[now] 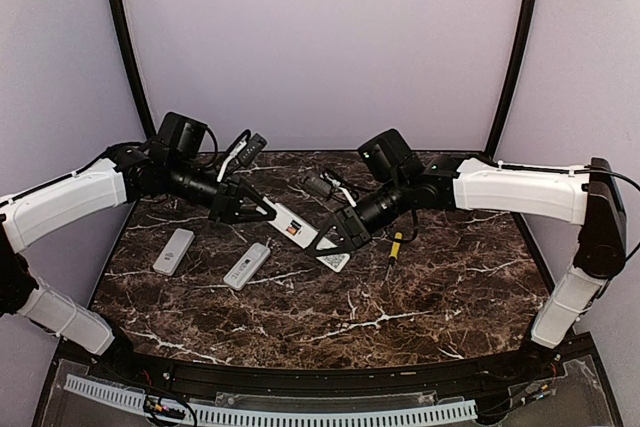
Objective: Unload the batteries from the remote control
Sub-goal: Remove the battery cover from the remote control.
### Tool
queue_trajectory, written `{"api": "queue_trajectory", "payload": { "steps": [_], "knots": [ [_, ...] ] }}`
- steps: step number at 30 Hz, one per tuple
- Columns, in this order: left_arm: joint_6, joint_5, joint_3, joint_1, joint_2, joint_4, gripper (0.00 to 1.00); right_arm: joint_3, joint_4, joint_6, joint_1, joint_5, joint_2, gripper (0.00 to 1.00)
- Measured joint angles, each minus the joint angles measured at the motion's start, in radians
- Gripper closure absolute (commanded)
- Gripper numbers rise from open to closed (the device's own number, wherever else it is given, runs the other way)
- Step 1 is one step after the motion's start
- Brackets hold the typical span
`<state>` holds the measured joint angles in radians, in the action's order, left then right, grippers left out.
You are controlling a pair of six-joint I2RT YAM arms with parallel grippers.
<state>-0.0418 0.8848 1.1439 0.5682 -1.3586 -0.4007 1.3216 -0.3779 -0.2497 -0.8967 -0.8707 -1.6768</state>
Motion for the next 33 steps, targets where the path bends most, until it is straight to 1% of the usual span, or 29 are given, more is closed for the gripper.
{"api": "queue_trajectory", "payload": {
  "steps": [7,11,13,15,27,33],
  "knots": [
    [-0.008,0.026,0.006,-0.023,0.0,-0.023,0.83,-0.008,-0.005,0.0,0.0,0.0,0.001,1.0],
    [-0.01,0.052,0.008,-0.034,0.0,-0.034,0.91,-0.013,-0.004,0.0,0.001,0.0,0.003,1.0],
    [-0.012,0.071,0.01,-0.036,0.0,-0.04,0.97,-0.019,-0.003,-0.001,0.003,0.0,0.003,1.0],
    [-0.014,0.089,0.013,-0.036,0.0,-0.045,1.0,-0.025,-0.002,-0.005,0.008,0.0,0.003,1.0],
    [-0.019,0.127,0.015,-0.043,0.0,-0.045,1.0,-0.048,0.037,-0.022,0.031,-0.005,0.005,1.0],
    [0.004,0.13,0.015,-0.058,0.01,-0.027,1.0,-0.069,0.042,-0.04,0.06,0.026,0.02,1.0]
  ]
}}
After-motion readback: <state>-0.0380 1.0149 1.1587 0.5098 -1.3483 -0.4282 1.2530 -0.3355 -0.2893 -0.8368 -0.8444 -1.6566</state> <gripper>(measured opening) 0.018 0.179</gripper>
